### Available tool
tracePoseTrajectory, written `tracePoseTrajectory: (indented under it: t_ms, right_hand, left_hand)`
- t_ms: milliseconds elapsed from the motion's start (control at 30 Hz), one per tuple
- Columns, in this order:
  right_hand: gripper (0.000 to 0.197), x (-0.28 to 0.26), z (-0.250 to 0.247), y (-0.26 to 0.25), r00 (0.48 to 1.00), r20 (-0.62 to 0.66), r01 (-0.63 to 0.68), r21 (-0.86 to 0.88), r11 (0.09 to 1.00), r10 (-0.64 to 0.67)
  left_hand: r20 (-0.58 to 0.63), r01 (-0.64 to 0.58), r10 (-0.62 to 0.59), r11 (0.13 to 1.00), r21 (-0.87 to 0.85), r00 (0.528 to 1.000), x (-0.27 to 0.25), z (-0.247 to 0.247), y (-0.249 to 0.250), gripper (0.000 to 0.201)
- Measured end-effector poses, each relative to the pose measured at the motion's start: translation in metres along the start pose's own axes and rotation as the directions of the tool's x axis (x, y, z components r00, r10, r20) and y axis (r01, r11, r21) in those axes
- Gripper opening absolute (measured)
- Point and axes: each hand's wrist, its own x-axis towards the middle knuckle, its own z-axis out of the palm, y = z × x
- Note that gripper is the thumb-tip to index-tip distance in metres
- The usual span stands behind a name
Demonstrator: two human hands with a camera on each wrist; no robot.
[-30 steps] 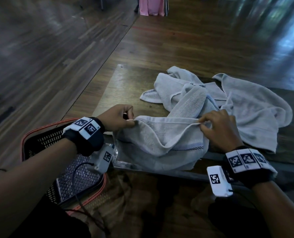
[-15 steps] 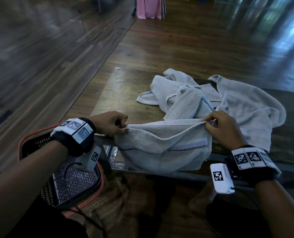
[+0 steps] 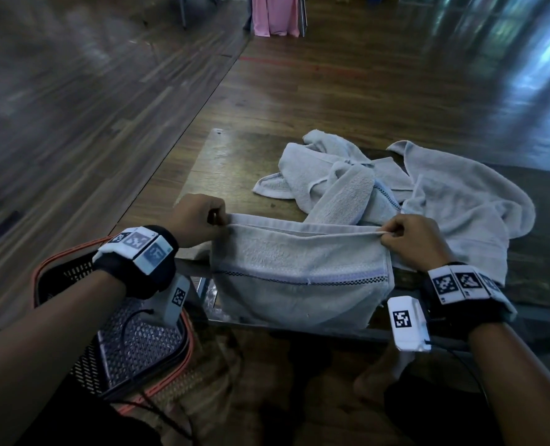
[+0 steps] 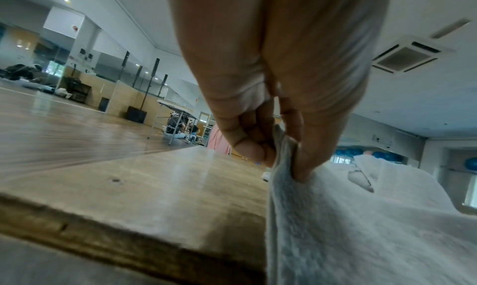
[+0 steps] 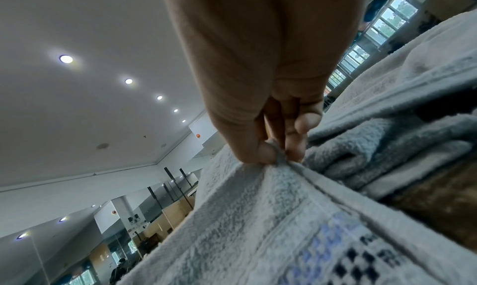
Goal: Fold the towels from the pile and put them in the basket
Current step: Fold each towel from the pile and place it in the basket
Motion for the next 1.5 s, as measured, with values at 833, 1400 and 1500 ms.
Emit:
tracePoseTrajectory:
  t_ms: [833,1400,1500]
  right_hand:
    - [0.017,-0.001,0.004,0.005,0.972,0.228,0.068,-0.023,0.997,-0.061]
    - [0.007,-0.066,-0.017,0.010,0.988,0.053,0.137,0.124,0.983,-0.144]
    - [0.008,-0.104,-0.025,0.014,0.985,0.045,0.150,0.237,0.960,-0.165]
  left_hand:
    - [0.229,-0.145,0.096,0.968,0.205,0.969,-0.020,0.008,-0.029,0.017]
    - [-0.046,-0.165,0.165,0.986,0.015,0.985,-0.067,-0.006,-0.003,0.012]
    - [-0.086,-0.203,0.196,0.976,-0.082,0.977,-0.098,-0.010,0.004,0.007]
